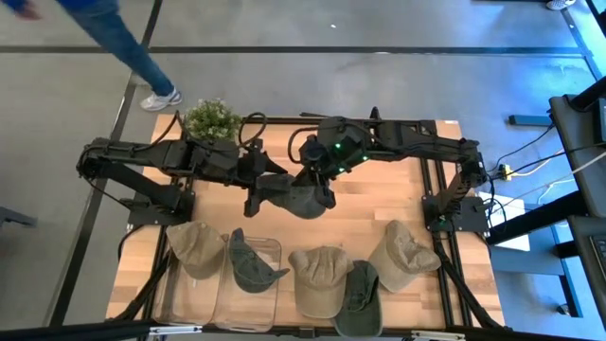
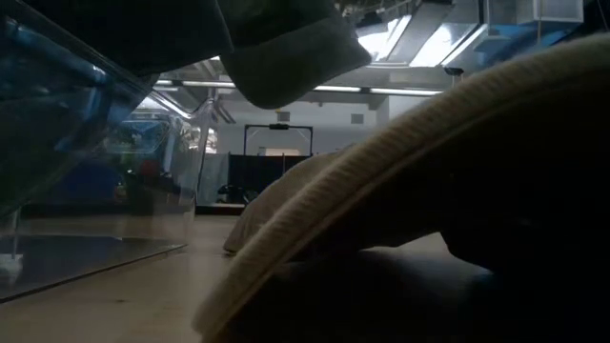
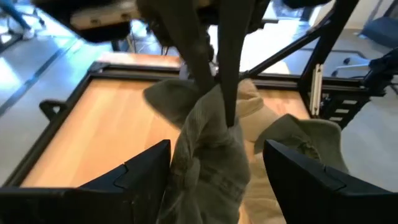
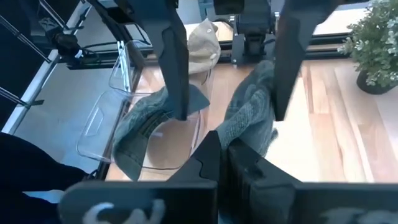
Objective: Pick & Place hat
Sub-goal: Put the top black cap into the right transparent bin
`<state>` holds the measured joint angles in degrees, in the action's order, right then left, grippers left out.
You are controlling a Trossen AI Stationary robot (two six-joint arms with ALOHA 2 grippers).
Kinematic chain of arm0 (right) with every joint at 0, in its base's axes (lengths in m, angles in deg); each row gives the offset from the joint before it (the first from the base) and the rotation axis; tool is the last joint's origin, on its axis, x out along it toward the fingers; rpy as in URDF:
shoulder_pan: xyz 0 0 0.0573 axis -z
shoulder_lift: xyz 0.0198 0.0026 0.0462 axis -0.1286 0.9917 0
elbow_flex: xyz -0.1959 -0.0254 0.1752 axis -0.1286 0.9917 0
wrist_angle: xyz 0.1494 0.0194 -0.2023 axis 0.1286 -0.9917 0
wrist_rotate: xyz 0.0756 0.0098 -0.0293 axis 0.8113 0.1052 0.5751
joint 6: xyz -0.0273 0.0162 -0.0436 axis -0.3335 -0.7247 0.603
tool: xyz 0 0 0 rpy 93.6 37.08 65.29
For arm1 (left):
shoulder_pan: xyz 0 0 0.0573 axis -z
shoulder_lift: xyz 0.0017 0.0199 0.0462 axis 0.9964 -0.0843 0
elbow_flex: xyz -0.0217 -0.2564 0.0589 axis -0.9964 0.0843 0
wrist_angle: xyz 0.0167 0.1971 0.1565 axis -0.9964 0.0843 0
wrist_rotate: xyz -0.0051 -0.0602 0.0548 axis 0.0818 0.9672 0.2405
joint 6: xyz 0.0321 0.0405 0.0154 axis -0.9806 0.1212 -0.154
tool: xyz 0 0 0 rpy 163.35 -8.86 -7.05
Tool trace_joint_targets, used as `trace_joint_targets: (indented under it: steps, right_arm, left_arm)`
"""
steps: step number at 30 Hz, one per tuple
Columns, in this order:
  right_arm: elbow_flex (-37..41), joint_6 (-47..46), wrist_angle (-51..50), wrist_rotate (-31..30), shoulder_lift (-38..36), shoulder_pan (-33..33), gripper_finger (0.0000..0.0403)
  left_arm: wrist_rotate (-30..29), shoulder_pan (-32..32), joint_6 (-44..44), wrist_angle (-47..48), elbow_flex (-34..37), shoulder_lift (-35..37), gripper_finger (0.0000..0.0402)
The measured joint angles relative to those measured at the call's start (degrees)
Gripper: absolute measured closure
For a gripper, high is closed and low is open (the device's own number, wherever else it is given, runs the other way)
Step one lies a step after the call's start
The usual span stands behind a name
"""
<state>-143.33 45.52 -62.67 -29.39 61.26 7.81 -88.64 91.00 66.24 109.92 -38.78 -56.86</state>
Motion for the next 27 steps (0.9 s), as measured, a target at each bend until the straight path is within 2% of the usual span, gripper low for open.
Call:
trace_joint_targets:
  steps: [27]
  right_arm:
    - [-0.44,1.49,0.01,-0.09,-0.04,0.0,0.0394]
  left_arm:
    - [-0.26,-0.04,1.23,3.57,0.0,-0.09,0.0348]
